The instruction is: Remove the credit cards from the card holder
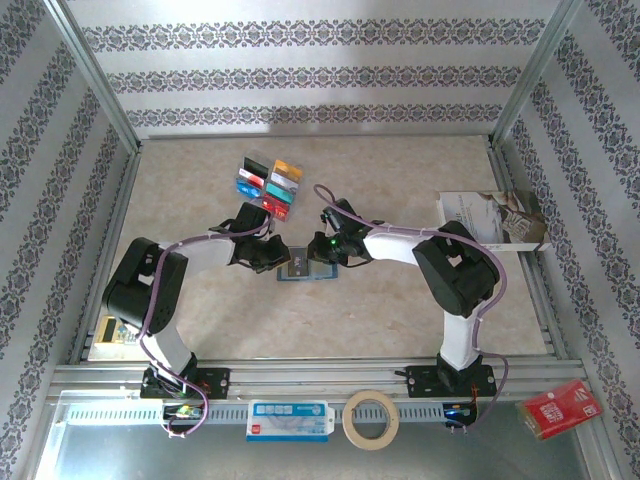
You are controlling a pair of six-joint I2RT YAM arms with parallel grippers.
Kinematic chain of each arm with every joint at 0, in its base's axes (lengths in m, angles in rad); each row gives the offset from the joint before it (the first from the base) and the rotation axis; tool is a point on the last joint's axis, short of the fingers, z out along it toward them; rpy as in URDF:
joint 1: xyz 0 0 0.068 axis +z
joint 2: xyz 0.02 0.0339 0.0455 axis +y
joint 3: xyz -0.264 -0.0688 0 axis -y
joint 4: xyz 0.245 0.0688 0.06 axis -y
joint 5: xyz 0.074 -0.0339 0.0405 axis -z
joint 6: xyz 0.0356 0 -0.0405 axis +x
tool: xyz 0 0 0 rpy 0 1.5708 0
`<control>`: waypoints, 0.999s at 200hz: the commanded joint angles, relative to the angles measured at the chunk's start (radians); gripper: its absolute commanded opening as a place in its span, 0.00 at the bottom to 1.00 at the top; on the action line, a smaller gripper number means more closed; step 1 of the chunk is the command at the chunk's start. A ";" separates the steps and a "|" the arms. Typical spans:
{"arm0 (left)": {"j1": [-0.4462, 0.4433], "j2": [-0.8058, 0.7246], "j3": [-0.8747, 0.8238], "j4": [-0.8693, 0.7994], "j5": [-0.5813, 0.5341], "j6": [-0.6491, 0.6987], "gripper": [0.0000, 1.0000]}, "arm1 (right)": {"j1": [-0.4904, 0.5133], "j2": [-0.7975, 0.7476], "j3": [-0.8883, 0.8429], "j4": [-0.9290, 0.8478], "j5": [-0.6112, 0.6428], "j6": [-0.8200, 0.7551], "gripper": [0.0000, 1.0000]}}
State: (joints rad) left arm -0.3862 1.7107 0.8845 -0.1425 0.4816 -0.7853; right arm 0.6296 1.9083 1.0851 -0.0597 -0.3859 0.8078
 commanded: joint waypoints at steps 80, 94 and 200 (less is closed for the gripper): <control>-0.007 0.063 -0.022 -0.084 -0.108 0.036 0.12 | -0.022 0.054 0.017 0.028 -0.114 -0.049 0.16; -0.007 0.072 -0.027 -0.090 -0.121 0.042 0.11 | -0.026 0.047 0.005 0.040 -0.114 -0.053 0.16; -0.006 0.103 -0.022 -0.103 -0.138 0.068 0.09 | -0.044 0.043 -0.037 0.162 -0.185 -0.024 0.16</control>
State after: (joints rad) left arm -0.3862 1.7393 0.9005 -0.1387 0.4496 -0.7460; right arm 0.5781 1.9430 1.0565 0.0498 -0.5217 0.7822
